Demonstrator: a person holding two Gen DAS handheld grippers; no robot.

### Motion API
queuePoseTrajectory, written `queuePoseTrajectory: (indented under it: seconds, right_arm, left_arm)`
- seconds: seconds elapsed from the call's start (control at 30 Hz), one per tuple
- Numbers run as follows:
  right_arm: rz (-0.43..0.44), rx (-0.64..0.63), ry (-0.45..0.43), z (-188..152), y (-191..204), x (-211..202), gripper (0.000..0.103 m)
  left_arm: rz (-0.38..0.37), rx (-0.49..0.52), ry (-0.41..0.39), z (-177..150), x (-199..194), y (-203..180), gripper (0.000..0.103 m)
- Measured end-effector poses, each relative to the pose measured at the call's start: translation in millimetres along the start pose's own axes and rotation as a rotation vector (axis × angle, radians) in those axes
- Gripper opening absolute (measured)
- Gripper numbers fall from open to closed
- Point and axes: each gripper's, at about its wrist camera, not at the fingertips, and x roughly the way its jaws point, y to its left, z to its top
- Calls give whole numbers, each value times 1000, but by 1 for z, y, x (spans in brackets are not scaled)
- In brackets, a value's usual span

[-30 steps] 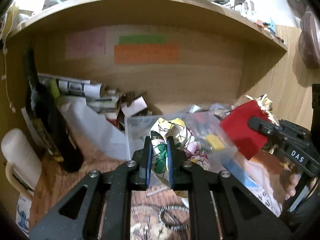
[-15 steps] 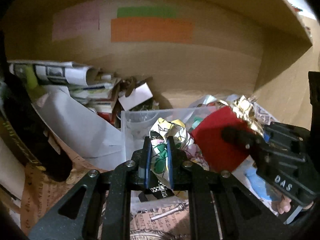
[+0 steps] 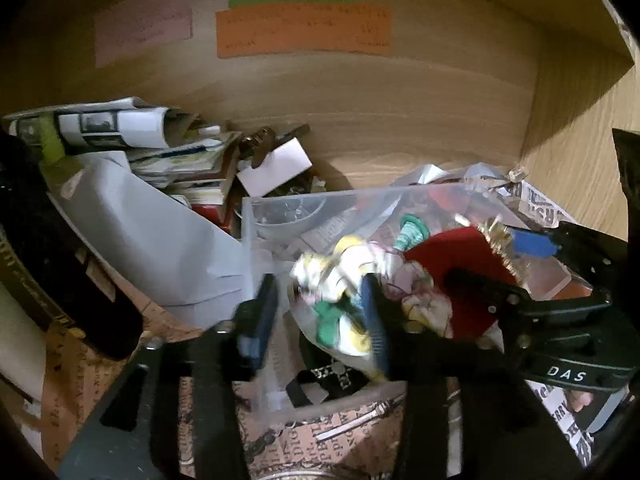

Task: Organize soft objects
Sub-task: 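Carry the scrunchie, gold fabric and red cloth into the clear box and release, then grasp the beaded bracelet with the left tool while the right tool grasps the white pouch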

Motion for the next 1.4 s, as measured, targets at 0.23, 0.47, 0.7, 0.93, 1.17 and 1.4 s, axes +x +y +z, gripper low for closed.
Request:
queuePoseTrajectory:
  seconds: [0.23, 0.47, 0.7, 0.93, 1.17, 1.4]
  right_arm:
    - [-30, -17, -52, 4, 2, -26, 82]
    - [6, -9, -116, -2, 6, -69, 93]
    - [24, -8, -139, -23, 12, -96, 98]
    - [41, 29, -84, -58, 15, -96, 98]
    - [80, 73, 15, -83, 16, -79, 98]
    - [131, 97, 104, -85, 19, -54, 98]
  left_arm:
    - [-19, 1, -57, 0, -38, 1, 76]
    - [-74, 4, -105, -15, -85, -4, 99]
    - [-83, 35, -55, -50, -93, -16, 101]
    - [-124, 7, 99, -91, -67, -16, 102]
    - [-143, 23, 225, -113, -35, -16, 101]
    - [-169, 0, 213, -106, -28, -14, 93]
